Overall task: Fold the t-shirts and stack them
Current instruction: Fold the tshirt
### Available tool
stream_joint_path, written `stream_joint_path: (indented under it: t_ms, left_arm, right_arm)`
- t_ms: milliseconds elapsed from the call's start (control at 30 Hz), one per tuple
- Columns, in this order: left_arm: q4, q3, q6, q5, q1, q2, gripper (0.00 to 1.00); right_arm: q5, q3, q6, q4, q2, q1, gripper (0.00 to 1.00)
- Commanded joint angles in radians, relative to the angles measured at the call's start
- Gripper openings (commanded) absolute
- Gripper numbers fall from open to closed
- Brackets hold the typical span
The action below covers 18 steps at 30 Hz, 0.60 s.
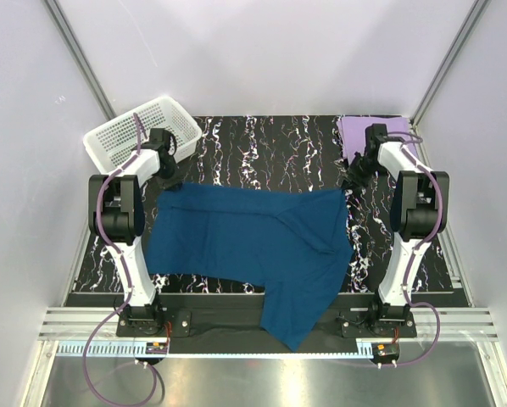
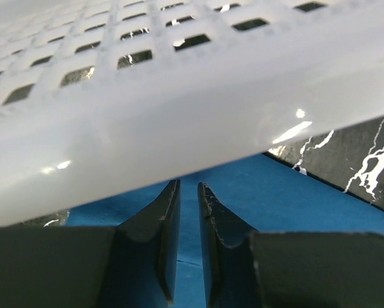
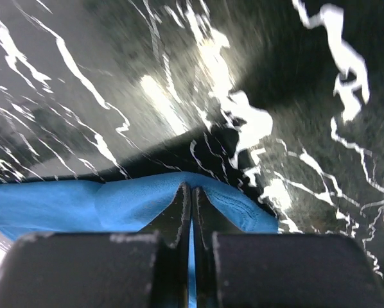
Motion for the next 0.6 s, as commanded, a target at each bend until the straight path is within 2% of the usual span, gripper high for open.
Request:
stream_joint_path:
  t_ms: [0, 67, 100, 133, 167, 200, 267, 333, 433, 567]
  left_arm:
    - [-0.002, -0.004, 0.004, -0.029, 0.014, 0.057, 0.2]
    - [-0.005, -0.001, 0.008, -0.023, 0.012, 0.045, 0.2]
    - [0.0, -0.001, 0.008, -0.015, 0.014, 0.033, 0.22]
    - [-0.002, -0.004, 0.008, -0.011, 0.012, 0.024, 0.25]
    - [-0.005, 0.0, 0.009, -0.012, 0.014, -0.002, 0.28]
    - [-0.02, 0.003, 0.009, -0.012, 0.014, -0.016, 0.4]
    - [-0.031, 0.005, 0.001, 0.001, -0.01, -0.073, 0.46]
    - [-0.043, -0.006, -0.003, 0.011, -0.029, -0.123, 0.57]
    - [-0.06, -0.047, -0.015, 0.012, -0.058, -0.237, 0.65]
    - [-0.069, -0.164, -0.02, 0.02, -0.099, -0.422, 0.63]
  right_arm:
    - [0.029, 0.072, -0.026, 0.04, 0.039, -0.008, 0.0]
    - [0.033, 0.08, -0.033, 0.043, 0.052, -0.01, 0.01]
    - [0.059, 0.083, -0.044, 0.04, 0.057, -0.01, 0.06]
    - [0.069, 0.107, -0.065, 0.031, 0.065, -0.01, 0.16]
    - [0.076, 0.127, -0.079, -0.018, 0.068, -0.008, 0.33]
    - [0.089, 0.15, -0.088, -0.044, 0.069, -0.008, 0.42]
    - [0.105, 0.181, -0.093, -0.118, 0.03, -0.006, 0.57]
    - [0.135, 0.192, -0.105, -0.175, -0.038, 0.004, 0.66]
    - [0.171, 0.142, -0.148, -0.242, -0.157, 0.064, 0.76]
    - [0.097, 0.017, -0.184, -0.233, -0.285, 0.177, 0.73]
